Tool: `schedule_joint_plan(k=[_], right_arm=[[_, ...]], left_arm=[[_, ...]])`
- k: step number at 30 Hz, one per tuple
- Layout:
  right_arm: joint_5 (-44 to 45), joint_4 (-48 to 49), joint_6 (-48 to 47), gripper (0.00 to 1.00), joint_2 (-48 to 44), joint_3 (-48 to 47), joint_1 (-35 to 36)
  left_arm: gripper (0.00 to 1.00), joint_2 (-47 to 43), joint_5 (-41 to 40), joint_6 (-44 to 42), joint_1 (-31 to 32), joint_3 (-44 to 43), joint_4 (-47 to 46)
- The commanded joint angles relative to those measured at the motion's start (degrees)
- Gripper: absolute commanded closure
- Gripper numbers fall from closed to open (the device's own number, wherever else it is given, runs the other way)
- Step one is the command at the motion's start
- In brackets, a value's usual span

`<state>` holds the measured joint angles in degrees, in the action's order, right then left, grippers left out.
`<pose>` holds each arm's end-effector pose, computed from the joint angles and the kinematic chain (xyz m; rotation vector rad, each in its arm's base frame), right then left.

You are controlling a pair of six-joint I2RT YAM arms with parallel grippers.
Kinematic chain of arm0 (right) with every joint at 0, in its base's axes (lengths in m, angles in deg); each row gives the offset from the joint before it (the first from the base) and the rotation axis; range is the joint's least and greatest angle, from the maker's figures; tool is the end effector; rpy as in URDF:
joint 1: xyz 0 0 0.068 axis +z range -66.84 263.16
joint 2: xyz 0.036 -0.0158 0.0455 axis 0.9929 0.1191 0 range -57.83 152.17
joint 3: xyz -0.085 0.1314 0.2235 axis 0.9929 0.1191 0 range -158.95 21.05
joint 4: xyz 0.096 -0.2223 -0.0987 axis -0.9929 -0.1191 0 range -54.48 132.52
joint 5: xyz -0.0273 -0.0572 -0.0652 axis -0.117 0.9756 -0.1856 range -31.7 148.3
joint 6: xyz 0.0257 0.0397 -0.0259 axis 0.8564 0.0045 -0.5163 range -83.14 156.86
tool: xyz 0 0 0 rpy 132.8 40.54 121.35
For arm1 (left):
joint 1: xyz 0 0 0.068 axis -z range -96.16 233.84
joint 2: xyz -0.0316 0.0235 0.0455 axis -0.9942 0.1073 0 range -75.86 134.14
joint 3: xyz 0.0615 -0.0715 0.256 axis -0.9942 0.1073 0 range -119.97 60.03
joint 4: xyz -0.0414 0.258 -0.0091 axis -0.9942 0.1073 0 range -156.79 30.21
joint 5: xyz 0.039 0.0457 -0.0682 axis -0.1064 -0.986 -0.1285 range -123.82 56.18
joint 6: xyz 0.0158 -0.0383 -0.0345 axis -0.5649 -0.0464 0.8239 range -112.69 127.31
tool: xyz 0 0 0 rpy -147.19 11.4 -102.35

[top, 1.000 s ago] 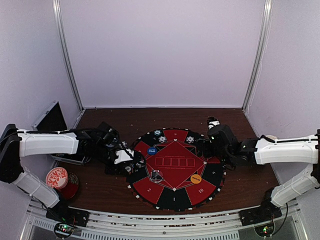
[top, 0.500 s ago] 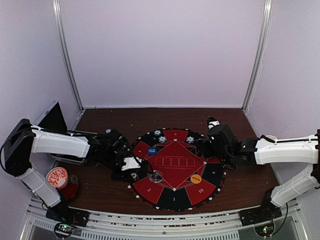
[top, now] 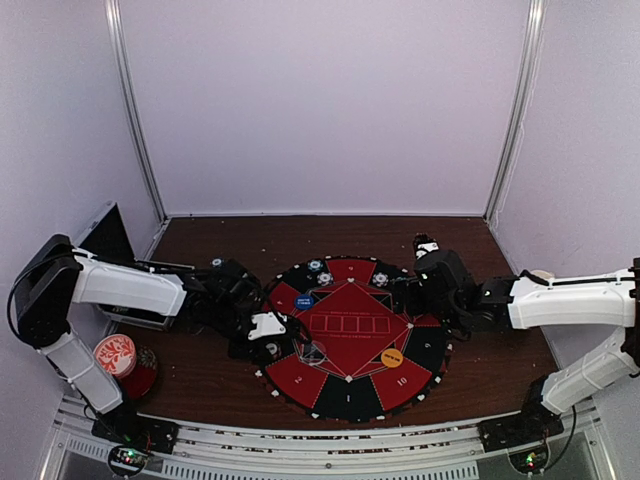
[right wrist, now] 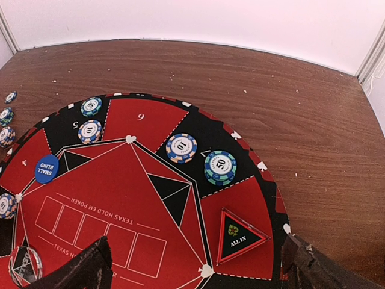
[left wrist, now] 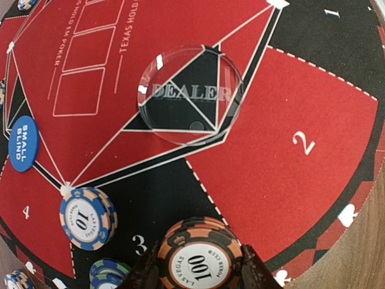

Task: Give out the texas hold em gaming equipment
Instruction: Place the pile of poker chips at the dealer area.

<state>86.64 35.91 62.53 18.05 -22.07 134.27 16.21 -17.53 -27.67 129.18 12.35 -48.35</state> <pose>0.1860 0.2038 0.2206 -0.2235 2.1591 0.2066 0.2009 -0.2174 0.1526 1.7874 1.9754 -0.4376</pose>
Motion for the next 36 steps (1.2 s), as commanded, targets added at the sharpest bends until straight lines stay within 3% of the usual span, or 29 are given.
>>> schedule_joint_plan(k=[1,17,28,36], right_arm=[[0.49,0.12,-0.43,0.00,0.67,-0.52,0.33],[-0.10,0.20,-0.62,0.00,0.77,-0.58,0.37],[-0.21,0.15,-0.71,0.00,0.81,-0.68,0.40],[-0.30,0.11,-0.70,0.00,0.50,-0.66,0.42]], left_arm=[[0.80,1.23,0.25,0.75,0.19,-1.49,-2.98],[0.76,3.29,-2.62,1.41,0.19,-1.16,-5.16],[0.43,2.72,-2.84,1.43,0.19,-0.74,-5.08],[0.39,-1.86,-0.01,1.36,0.20,-0.96,-2.60]])
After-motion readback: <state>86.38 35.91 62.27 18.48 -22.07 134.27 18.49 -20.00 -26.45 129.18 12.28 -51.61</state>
